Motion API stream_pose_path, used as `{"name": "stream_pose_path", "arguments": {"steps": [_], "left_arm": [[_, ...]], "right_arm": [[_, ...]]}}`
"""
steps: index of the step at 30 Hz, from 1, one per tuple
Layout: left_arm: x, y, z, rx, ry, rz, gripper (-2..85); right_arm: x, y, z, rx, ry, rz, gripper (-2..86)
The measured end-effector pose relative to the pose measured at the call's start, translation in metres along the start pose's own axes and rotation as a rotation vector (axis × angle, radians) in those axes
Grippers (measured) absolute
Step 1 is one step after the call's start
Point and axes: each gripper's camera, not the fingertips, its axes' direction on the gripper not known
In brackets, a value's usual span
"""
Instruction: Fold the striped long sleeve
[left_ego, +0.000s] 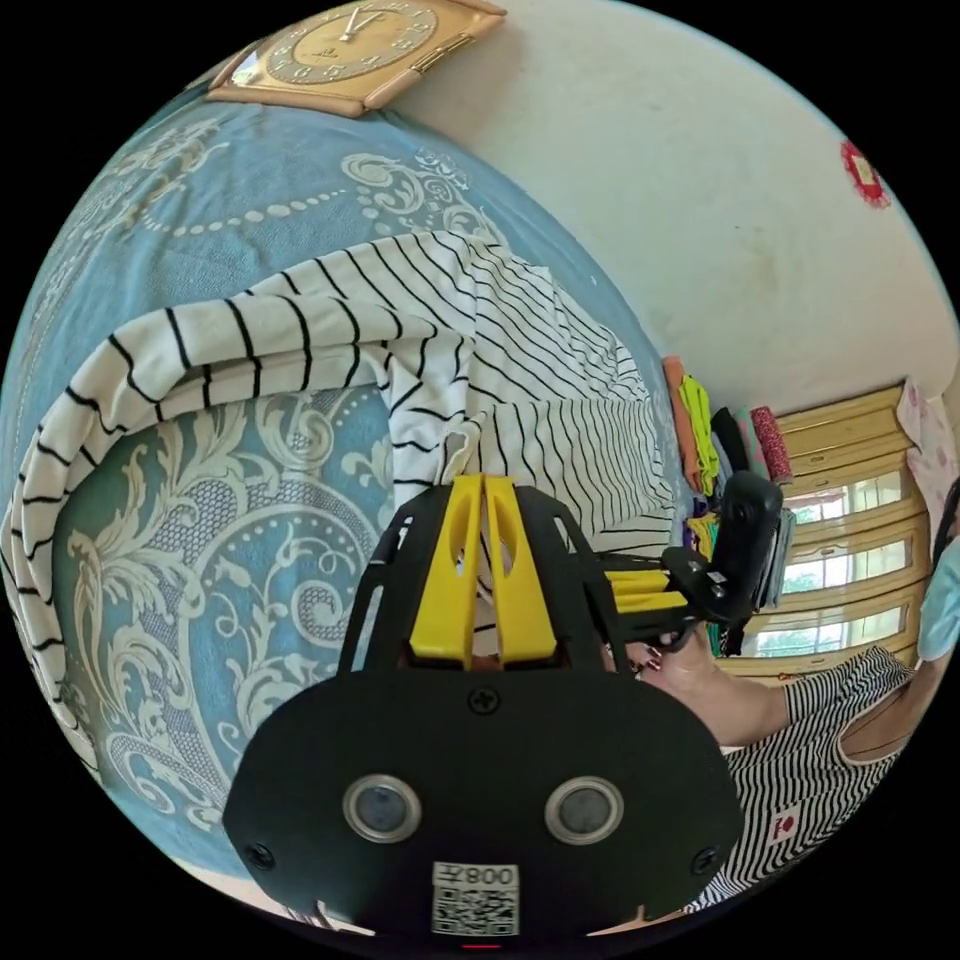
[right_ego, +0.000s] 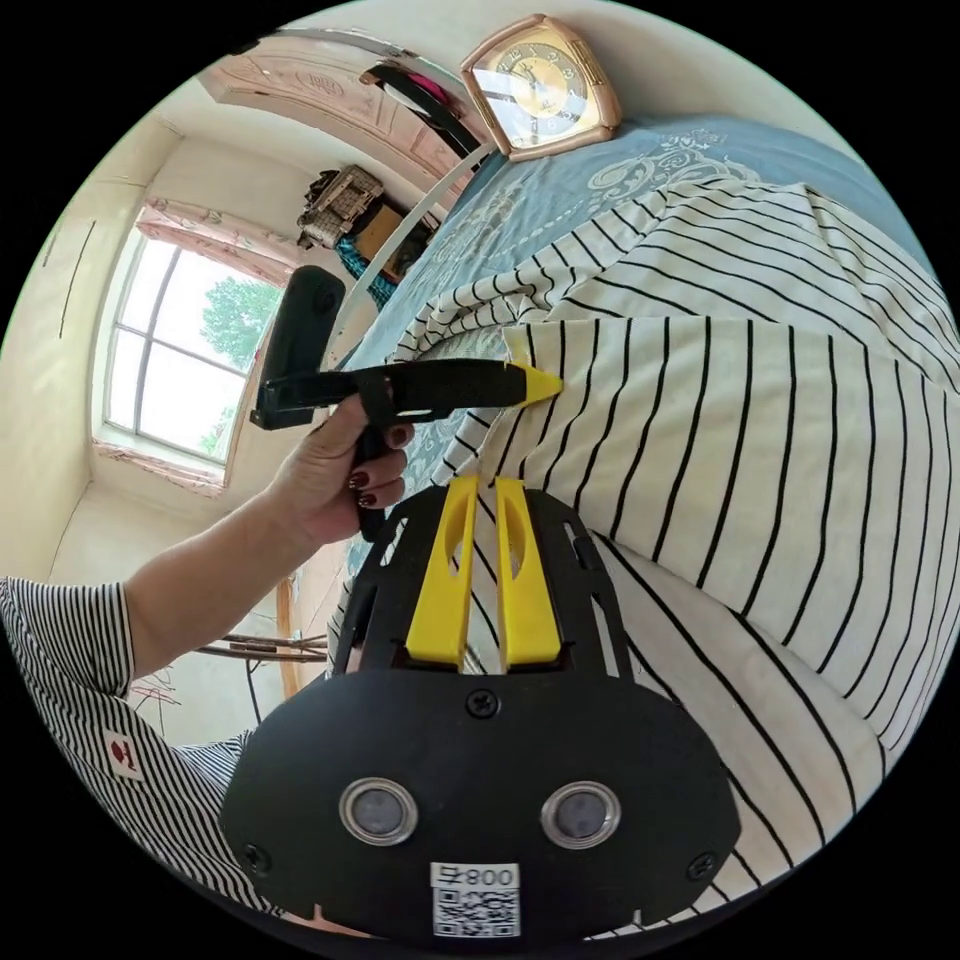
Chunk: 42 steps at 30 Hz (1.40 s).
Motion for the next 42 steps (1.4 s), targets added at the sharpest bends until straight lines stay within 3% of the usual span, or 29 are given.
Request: {"name": "stream_pose_path", "arguments": {"steps": [5, 9, 14, 18, 22, 27, 34, 40, 42], "left_arm": [[0.053, -0.023, 0.005, 0.057, 0.049, 0.118, 2.7], [0.129, -0.066, 0.051, -0.044, 0.107, 0.319, 4.0], [0.231, -0.127, 0.126, -0.171, 0.092, 0.546, 5.8], [0.312, -0.169, 0.178, -0.245, 0.017, 0.7, 6.5], [0.373, -0.194, 0.219, -0.303, -0.202, 0.824, 6.4], [0.408, -0.209, 0.245, -0.383, -0.327, 0.847, 2.7], [0.437, -0.234, 0.195, -0.195, -0.058, 0.724, 0.9], [0.442, -0.261, 0.203, -0.164, 0.154, 0.561, 1.0], [0.449, -0.266, 0.212, -0.178, 0.15, 0.552, 1.3]], "right_arm": [[0.003, 0.062, -0.066, 0.14, 0.016, 0.001, 3.6], [0.029, 0.137, -0.156, 0.308, 0.317, 0.117, 4.7], [0.053, 0.185, -0.2, 0.325, 0.599, 0.186, 6.6], [0.063, 0.202, -0.196, 0.329, 0.658, 0.173, 6.9], [0.072, 0.213, -0.177, 0.327, 0.651, 0.153, 6.7], [0.083, 0.239, -0.148, 0.301, 0.655, 0.125, 5.3], [0.108, 0.29, -0.155, 0.398, 0.526, 0.175, 1.8], [0.133, 0.333, -0.173, 0.484, 0.479, 0.209, 0.9], [0.146, 0.347, -0.171, 0.489, 0.463, 0.225, 0.8]]}}
